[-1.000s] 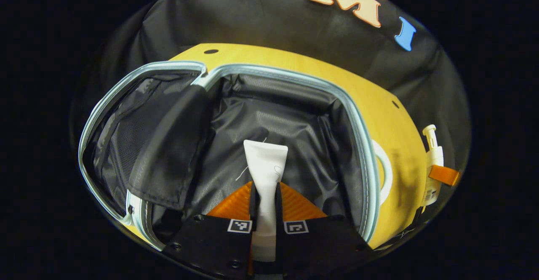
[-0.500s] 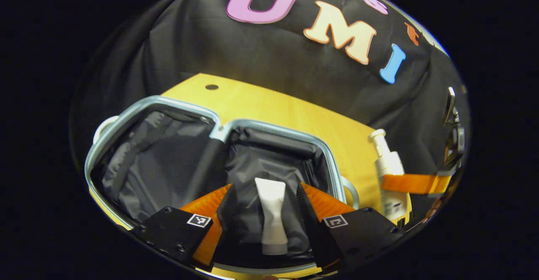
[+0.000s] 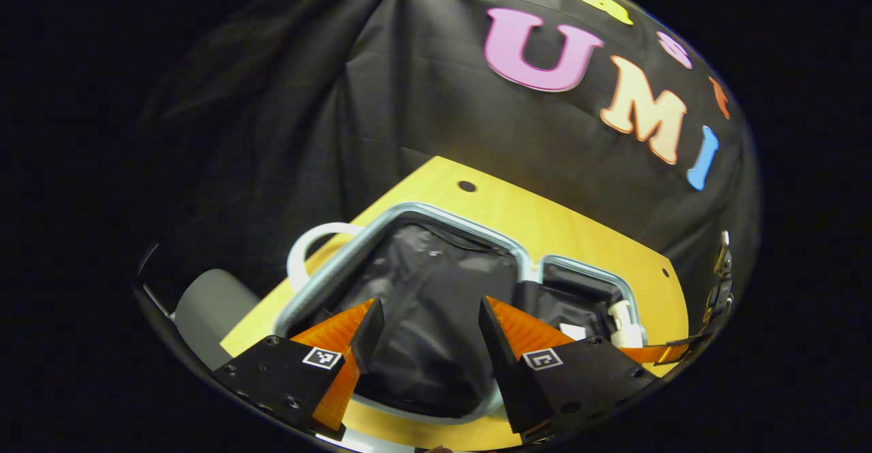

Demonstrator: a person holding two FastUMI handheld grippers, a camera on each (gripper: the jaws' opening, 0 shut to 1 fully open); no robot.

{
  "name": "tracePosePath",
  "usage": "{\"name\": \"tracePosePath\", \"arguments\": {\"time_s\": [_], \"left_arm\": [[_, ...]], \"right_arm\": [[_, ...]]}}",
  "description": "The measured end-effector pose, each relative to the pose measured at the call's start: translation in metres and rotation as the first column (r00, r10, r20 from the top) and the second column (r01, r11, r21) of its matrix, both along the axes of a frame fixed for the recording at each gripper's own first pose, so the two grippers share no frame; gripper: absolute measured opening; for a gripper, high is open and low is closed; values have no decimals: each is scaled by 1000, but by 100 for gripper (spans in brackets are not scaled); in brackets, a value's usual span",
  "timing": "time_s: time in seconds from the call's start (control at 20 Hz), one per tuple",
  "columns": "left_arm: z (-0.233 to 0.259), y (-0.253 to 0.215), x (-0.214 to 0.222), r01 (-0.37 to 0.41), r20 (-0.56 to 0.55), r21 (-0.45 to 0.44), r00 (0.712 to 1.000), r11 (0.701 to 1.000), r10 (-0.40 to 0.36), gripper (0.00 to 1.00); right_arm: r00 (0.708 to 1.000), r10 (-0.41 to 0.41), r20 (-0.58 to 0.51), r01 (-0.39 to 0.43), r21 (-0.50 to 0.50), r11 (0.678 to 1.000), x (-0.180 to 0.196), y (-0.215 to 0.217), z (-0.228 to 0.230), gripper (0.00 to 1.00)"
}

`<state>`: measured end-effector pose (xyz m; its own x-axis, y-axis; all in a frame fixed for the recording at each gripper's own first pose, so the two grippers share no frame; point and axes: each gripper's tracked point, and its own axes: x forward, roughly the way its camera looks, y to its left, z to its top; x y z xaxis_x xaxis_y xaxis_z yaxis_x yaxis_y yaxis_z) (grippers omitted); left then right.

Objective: First open the suitcase, pack the skin care products into it, and then close the suitcase.

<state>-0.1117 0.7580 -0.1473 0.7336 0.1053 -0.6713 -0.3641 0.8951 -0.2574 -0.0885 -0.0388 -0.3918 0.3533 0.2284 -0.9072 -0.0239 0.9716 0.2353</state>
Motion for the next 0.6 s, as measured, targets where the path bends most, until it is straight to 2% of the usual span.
{"name": "tracePosePath", "arguments": {"time_s": [0.25,0.35,0.45,0.5,0.55,0.6], "left_arm": [[-27,61,-12,-80,-57,17,995,997,81,81],[-36,78,-12,-101,-71,16,992,995,102,81],[-46,91,-9,-94,-93,20,991,995,96,85],[-50,95,-6,-84,-107,18,991,996,86,81],[-53,99,-1,-76,-110,10,991,997,77,81],[-55,104,4,-75,-108,5,991,997,75,81]], "right_arm": [[999,-14,-29,12,-74,997,-3,-3,-2,52],[1000,-20,-24,18,-88,996,-3,-2,-4,55],[1000,-22,-20,20,-78,997,-1,2,-2,59],[1000,-27,-6,27,-78,997,0,4,-2,62],[999,-32,4,32,-81,996,3,3,3,58],[999,-35,14,36,-73,997,6,3,6,63]]}}
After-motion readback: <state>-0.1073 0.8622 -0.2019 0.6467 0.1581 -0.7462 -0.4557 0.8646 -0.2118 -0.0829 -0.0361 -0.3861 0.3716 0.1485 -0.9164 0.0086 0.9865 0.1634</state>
